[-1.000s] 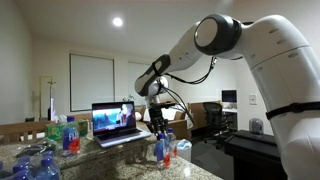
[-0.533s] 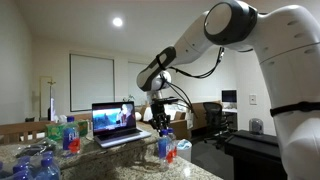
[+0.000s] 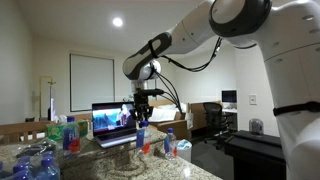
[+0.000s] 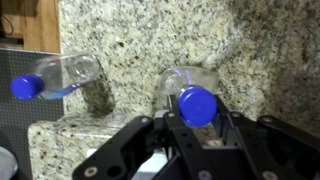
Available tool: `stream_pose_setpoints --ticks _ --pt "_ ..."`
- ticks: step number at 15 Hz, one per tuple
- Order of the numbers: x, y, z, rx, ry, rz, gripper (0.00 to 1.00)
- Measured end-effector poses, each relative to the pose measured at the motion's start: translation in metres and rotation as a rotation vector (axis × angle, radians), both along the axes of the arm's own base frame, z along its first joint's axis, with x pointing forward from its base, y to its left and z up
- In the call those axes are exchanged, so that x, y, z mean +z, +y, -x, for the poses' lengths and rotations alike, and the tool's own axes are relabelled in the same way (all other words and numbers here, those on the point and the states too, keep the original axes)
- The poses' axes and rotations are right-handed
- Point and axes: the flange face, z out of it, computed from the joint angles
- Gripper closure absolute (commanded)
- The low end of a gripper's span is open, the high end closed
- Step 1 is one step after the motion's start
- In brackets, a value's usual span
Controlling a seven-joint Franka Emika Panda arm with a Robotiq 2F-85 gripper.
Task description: Move the left and right bottles to the left
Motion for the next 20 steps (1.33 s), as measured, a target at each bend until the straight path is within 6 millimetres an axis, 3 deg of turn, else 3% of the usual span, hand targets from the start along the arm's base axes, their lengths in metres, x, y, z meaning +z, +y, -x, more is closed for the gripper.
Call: stream_pose_setpoints --ticks 5,10,14,20 --pt "-0.015 0.09 -0.048 0.069 -0.054 -0.02 0.87" --pt "-0.047 0.152 -0.091 0.135 -0.036 -0.039 0.87" --pt "-0.061 0.191 -0.095 0.183 0.07 -0.037 0.87" --pt "-0.059 0.236 -0.073 0.247 0.227 -0.011 0.87"
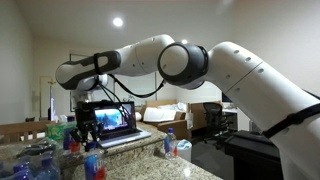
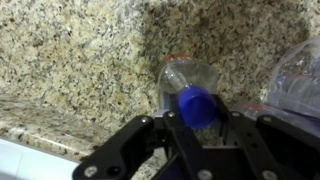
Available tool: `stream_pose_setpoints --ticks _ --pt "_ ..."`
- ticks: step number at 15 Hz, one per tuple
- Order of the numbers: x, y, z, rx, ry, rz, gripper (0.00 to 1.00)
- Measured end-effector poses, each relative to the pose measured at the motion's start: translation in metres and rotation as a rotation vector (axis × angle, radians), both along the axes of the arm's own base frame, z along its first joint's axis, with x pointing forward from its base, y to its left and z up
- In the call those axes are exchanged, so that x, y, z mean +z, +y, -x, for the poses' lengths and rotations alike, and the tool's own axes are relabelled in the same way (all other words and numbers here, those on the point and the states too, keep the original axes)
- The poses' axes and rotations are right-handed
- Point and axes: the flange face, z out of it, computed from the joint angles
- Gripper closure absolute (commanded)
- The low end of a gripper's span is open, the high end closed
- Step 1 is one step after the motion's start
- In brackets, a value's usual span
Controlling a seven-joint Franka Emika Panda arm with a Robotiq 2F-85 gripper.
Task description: Move the left and right bottles to the left
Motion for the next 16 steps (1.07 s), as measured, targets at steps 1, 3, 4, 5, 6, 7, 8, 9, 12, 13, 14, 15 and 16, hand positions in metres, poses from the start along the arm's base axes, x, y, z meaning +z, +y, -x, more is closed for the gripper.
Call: stream_pose_setpoints --ticks 1,3,4,5,6,7,8,9,12,13,14,15,16 --pt "-0.002 0.003 0.001 0.004 0.009 0.002 0.87" --pt "-0.01 0.004 0.0 0.004 0.02 0.002 0.87" --pt "-0.016 0.005 -0.001 0.004 0.025 0.002 0.87" --pt "-0.022 0.005 -0.002 0.004 0.026 0.002 0.87" --pt "-0.025 0.006 -0.004 0.005 0.021 -0.001 0.87" --pt "-0.023 0.008 -0.004 0.006 0.012 -0.004 0.87" --pt "-0.024 0.009 -0.005 0.007 0.006 -0.006 0.87" --pt "-0.023 0.011 -0.005 0.01 -0.001 -0.008 0.87" --pt "-0.022 0.019 -0.005 0.019 -0.024 -0.014 0.87" --pt "-0.022 0.023 -0.005 0.022 -0.034 -0.016 0.87" --pt "-0.022 0.027 -0.005 0.022 -0.047 -0.018 0.87" --pt "-0.021 0.031 -0.005 0.021 -0.061 -0.022 0.87" --pt "-0.021 0.034 -0.006 0.019 -0.077 -0.022 0.87"
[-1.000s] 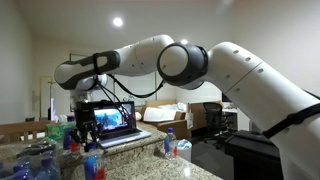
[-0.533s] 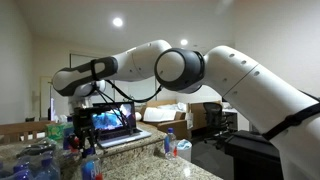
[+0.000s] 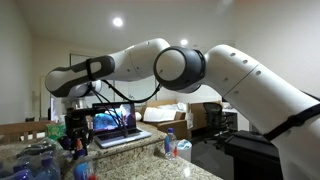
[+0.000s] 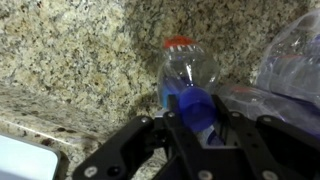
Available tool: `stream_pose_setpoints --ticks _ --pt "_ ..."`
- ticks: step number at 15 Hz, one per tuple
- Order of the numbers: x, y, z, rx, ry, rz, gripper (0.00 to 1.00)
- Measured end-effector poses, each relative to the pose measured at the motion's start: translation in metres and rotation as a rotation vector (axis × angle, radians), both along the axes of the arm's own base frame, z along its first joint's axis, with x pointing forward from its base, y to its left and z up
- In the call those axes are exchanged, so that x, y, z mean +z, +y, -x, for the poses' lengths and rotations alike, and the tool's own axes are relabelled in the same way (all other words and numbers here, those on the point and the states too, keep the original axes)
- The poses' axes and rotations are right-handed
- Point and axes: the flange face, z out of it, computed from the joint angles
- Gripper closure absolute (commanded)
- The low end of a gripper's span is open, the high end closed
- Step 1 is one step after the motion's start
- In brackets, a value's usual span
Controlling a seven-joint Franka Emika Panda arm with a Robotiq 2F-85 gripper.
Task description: Move the left and right bottles to the left
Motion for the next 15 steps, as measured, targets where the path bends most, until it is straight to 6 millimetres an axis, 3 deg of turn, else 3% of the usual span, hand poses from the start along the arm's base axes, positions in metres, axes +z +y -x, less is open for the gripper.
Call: stream_pose_setpoints --ticks 4,7,11,15 --pt "0.002 0.014 0.007 -0.028 -0.087 -0.018 0.87" --pt "0.008 0.026 0.025 -0.07 -0.138 -0.023 0.87" --pt "0.04 0.031 0.062 -0.139 -0.155 -0.007 0.87" --pt "0.076 0.007 0.078 -0.243 -0.211 -0.015 0.87"
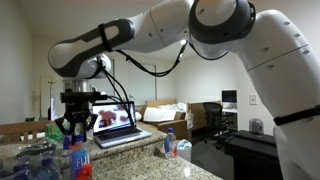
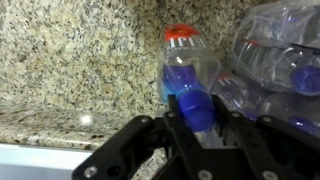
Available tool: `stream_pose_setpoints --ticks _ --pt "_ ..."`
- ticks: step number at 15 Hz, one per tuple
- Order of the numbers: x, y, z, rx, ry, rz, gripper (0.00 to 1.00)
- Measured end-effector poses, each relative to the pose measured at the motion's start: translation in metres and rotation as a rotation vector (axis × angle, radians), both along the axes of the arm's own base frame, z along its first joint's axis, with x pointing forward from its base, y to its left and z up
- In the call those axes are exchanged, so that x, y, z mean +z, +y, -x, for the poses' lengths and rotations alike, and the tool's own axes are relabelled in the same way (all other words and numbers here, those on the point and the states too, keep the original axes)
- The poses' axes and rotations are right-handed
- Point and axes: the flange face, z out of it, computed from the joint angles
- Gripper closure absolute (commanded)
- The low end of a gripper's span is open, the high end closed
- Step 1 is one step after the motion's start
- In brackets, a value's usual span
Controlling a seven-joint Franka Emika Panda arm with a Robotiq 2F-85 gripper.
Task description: Move the left and right bottles to the left
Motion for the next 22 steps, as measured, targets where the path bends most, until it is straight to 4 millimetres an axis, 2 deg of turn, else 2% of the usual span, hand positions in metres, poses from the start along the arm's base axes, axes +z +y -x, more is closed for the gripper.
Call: stream_pose_setpoints --ticks 3,7,13,16,19,20,21,22 --pt "0.0 -0.022 -0.004 -0.077 -0.091 -0.008 0.87" --pt "-0.029 -0.034 -0.002 -0.082 -0.116 0.024 0.87" --pt "-0.065 -0.036 0.009 -0.047 -0.148 0.083 0.87" --pt "-0.076 -0.031 0.011 -0.036 -0.237 0.098 0.87" --pt "-0.078 -0.027 0.019 -0.024 -0.306 0.101 0.88" --pt "-0.079 -0.027 0.022 -0.022 -0.319 0.1 0.41" --pt "-0.079 -0.028 0.025 -0.023 -0.328 0.096 0.39" --pt "-0.079 -0.029 0.028 -0.023 -0.332 0.091 0.33"
